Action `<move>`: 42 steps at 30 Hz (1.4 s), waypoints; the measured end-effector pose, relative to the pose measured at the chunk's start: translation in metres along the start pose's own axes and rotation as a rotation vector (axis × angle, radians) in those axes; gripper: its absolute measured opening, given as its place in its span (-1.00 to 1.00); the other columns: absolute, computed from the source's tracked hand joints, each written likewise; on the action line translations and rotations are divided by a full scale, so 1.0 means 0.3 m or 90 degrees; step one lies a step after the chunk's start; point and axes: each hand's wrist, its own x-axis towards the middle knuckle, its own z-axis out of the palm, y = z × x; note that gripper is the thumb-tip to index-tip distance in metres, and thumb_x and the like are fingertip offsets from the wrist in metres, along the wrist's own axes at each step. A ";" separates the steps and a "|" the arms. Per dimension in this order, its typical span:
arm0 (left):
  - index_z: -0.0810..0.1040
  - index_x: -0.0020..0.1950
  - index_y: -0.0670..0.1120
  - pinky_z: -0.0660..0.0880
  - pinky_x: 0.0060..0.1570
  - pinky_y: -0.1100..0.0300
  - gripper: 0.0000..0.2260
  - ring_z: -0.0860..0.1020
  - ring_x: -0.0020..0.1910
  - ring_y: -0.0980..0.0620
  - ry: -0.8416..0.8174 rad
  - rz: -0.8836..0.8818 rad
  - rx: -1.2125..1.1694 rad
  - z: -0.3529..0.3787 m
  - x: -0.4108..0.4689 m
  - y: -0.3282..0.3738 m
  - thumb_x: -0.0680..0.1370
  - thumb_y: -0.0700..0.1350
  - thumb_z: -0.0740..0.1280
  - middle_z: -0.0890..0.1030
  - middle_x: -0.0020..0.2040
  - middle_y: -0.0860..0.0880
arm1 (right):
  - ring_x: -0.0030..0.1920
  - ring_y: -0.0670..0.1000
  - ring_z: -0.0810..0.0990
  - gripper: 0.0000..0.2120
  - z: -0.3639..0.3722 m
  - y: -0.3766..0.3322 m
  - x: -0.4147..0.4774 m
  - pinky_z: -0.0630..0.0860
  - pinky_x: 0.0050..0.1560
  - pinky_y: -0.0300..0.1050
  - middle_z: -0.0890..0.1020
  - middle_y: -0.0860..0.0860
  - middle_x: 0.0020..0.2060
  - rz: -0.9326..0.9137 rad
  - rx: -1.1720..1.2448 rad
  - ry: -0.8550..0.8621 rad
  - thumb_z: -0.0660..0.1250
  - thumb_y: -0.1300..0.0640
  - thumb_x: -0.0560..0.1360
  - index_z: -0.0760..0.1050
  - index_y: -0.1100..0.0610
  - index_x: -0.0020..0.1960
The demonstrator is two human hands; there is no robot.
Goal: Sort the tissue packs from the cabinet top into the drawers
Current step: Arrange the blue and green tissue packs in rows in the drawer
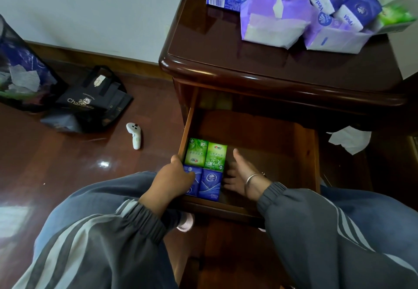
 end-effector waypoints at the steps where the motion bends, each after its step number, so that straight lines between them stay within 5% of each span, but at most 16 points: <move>1: 0.25 0.08 -0.07 0.33 -0.15 0.15 -0.79 0.42 -0.17 0.01 0.001 0.000 0.000 0.000 0.000 0.000 0.56 -0.05 0.24 0.44 -0.10 -0.01 | 0.44 0.25 0.24 -0.25 0.018 0.000 -0.001 0.24 0.39 0.15 0.16 0.22 0.48 0.019 0.042 -0.025 0.01 -0.30 0.53 0.02 0.18 0.52; 6: 0.29 0.19 -0.14 0.37 -0.13 0.14 -0.73 0.45 -0.12 -0.04 -0.002 0.004 0.019 0.002 0.001 0.005 0.56 -0.07 0.23 0.54 0.01 -0.12 | 0.36 0.17 0.39 -0.23 0.074 0.019 -0.028 0.36 0.27 0.07 0.37 0.21 0.38 0.016 0.035 -0.049 -0.07 -0.36 0.51 0.20 0.22 0.46; 12: 0.31 0.25 -0.17 0.39 -0.07 0.14 -0.68 0.54 0.10 -0.15 0.003 -0.006 0.046 0.001 0.007 0.008 0.57 -0.05 0.23 0.57 0.15 -0.19 | 0.48 0.19 0.17 -0.20 0.037 0.008 -0.031 0.11 0.46 0.11 0.13 0.20 0.50 0.002 0.024 -0.033 -0.12 -0.38 0.50 0.00 0.15 0.53; 15: 0.31 0.26 -0.18 0.37 -0.08 0.14 -0.67 0.53 0.12 -0.15 0.009 -0.014 0.039 0.004 0.005 0.011 0.57 -0.05 0.23 0.56 0.16 -0.19 | 0.50 0.16 0.10 -0.24 0.008 -0.011 -0.061 0.05 0.48 0.12 0.12 0.15 0.51 -0.075 -0.053 0.028 -0.14 -0.38 0.50 0.09 0.11 0.51; 19: 0.37 0.22 -0.21 0.39 -0.01 0.10 -0.66 0.52 0.17 -0.21 0.045 -0.029 0.046 0.005 0.007 0.011 0.53 -0.05 0.26 0.55 0.19 -0.24 | 0.38 0.12 0.37 -0.33 -0.042 -0.075 -0.187 0.27 0.35 0.04 0.39 0.15 0.39 -0.230 -0.175 0.051 -0.15 -0.28 0.57 0.38 0.16 0.37; 22: 0.40 0.09 -0.21 0.38 -0.09 0.11 -0.75 0.54 0.11 -0.23 0.083 -0.025 0.045 0.011 0.003 -0.004 0.52 -0.07 0.26 0.58 0.13 -0.25 | 0.07 -0.04 0.61 -0.44 -0.097 -0.162 -0.340 0.45 0.04 -0.14 0.64 0.11 0.12 -0.438 -0.256 0.073 -0.14 -0.16 0.61 0.59 0.07 0.04; 25: 0.41 0.03 -0.18 0.34 -0.12 0.13 -0.83 0.53 0.08 -0.23 0.120 -0.013 -0.007 0.023 -0.016 -0.022 0.52 -0.10 0.26 0.59 0.08 -0.24 | -0.15 -0.16 0.64 -0.56 -0.195 -0.257 -0.501 0.46 -0.13 -0.31 0.71 -0.04 -0.18 -0.715 -0.229 0.274 0.04 -0.10 0.57 0.63 0.07 -0.15; 27: 0.46 0.12 -0.19 0.33 -0.09 0.13 -0.78 0.53 0.11 -0.23 0.165 -0.013 -0.061 0.014 -0.033 -0.018 0.52 -0.12 0.26 0.60 0.10 -0.23 | -0.08 -0.09 0.62 -0.69 -0.284 -0.339 -0.556 0.46 -0.03 -0.27 0.68 -0.02 -0.15 -0.823 -0.168 0.445 0.15 -0.01 0.53 0.61 0.11 -0.11; 30: 0.51 0.22 -0.18 0.36 -0.03 0.12 -0.72 0.55 0.10 -0.18 0.334 0.046 -0.151 -0.039 -0.073 0.031 0.53 -0.18 0.25 0.62 0.10 -0.19 | 0.18 0.09 0.52 -0.68 -0.419 -0.493 -0.543 0.39 0.20 -0.10 0.57 0.12 0.14 -0.771 -0.215 0.633 0.23 0.03 0.53 0.48 0.21 0.19; 33: 0.58 0.09 -0.08 0.37 -0.15 0.27 -0.80 0.57 -0.09 0.04 0.446 0.197 -0.212 -0.118 -0.127 0.128 0.52 -0.24 0.26 0.66 -0.07 0.01 | 0.34 0.22 0.36 -0.47 -0.475 -0.606 -0.480 0.28 0.33 0.04 0.39 0.23 0.34 -0.563 -0.262 0.634 0.16 -0.07 0.57 0.28 0.29 0.37; 36: 0.58 -0.04 0.07 0.41 -0.22 0.44 -0.82 0.59 -0.16 0.24 0.458 0.324 -0.267 -0.192 -0.182 0.262 0.53 -0.21 0.27 0.64 -0.17 0.19 | 0.30 0.29 0.40 -0.44 -0.471 -0.661 -0.454 0.34 0.25 0.11 0.42 0.28 0.31 -0.450 -0.332 0.652 0.08 -0.13 0.58 0.30 0.31 0.33; 40: 0.58 -0.04 0.04 0.50 -0.15 0.25 -0.87 0.58 -0.19 0.22 0.461 0.451 -0.281 -0.287 -0.180 0.481 0.54 -0.16 0.27 0.65 -0.16 0.13 | 0.24 0.29 0.46 -0.42 -0.505 -0.685 -0.447 0.39 0.16 0.10 0.49 0.29 0.23 -0.419 -0.371 0.664 0.04 -0.19 0.57 0.36 0.28 0.28; 42: 0.57 -0.02 0.02 0.44 -0.15 0.37 -0.91 0.55 -0.18 0.25 0.467 0.485 -0.244 -0.321 -0.150 0.611 0.55 -0.09 0.27 0.63 -0.14 0.11 | 0.18 0.31 0.49 -0.42 -0.511 -0.668 -0.429 0.42 0.09 0.09 0.53 0.28 0.17 -0.455 -0.359 0.695 0.06 -0.22 0.55 0.41 0.27 0.23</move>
